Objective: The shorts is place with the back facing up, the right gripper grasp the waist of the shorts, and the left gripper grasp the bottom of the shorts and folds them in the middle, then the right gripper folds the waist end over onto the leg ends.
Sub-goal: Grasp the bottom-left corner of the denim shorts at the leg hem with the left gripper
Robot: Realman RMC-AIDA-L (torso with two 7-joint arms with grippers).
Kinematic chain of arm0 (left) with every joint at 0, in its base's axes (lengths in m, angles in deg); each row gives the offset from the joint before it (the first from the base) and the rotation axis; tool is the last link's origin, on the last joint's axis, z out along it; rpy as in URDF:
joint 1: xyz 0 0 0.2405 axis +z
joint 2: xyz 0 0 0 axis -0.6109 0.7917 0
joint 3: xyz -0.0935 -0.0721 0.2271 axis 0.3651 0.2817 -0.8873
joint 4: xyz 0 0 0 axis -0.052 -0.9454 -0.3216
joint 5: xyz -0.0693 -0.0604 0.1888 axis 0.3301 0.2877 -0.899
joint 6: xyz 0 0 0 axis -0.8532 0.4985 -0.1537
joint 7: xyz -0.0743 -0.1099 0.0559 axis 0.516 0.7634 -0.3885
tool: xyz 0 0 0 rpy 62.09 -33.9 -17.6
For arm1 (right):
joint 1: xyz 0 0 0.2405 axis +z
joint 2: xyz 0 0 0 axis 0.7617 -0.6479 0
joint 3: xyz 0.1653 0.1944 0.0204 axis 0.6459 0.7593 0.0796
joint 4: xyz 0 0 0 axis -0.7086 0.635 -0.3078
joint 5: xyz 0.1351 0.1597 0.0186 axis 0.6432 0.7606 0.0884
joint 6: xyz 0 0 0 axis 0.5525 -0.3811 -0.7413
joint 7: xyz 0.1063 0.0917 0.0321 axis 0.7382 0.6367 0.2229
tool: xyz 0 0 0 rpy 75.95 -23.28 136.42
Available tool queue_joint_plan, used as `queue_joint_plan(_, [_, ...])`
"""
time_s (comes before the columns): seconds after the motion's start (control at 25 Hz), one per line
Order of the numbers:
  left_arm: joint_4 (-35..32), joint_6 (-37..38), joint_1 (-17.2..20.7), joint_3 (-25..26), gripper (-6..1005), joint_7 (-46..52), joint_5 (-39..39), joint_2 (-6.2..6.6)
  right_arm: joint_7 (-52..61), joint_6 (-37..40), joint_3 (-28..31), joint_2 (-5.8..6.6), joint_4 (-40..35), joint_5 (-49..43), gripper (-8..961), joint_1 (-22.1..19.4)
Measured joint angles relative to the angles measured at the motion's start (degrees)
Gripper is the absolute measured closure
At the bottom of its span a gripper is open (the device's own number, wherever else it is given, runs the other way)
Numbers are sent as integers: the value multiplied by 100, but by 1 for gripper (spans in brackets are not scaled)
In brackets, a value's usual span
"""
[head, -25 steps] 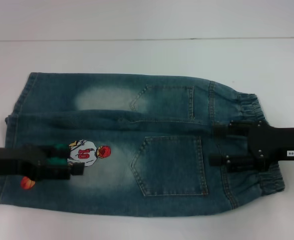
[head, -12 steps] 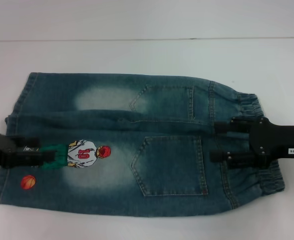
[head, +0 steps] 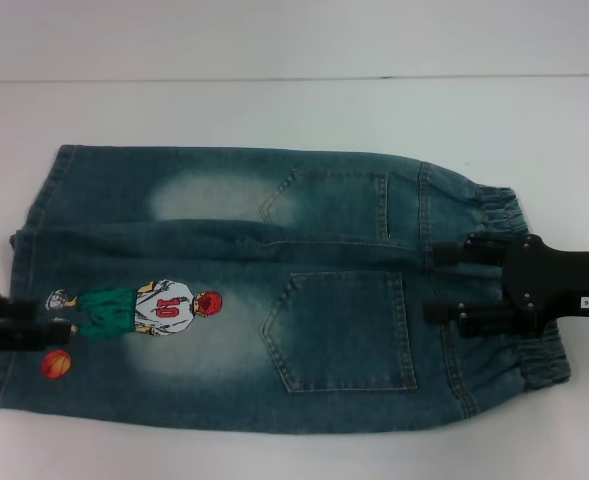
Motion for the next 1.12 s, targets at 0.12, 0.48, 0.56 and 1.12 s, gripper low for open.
queue_joint_plan(0.12, [-86, 9, -43, 0, 153, 124, -248, 15, -3, 1, 1, -1, 0, 0, 40, 0])
queue_joint_plan(0.48, [-185, 7, -159, -34, 152, 404, -844, 56, -34, -1, 51, -13, 0, 0, 40, -4])
queue_joint_plan(0.56, [-186, -2, -164, -36, 152, 420, -881, 56, -35, -2, 53, -13, 0, 0, 40, -9])
queue_joint_plan(1.12, [-200, -201, -161, -5, 153, 681, -1374, 64, -46, -9, 62, -2, 0, -1, 41, -54])
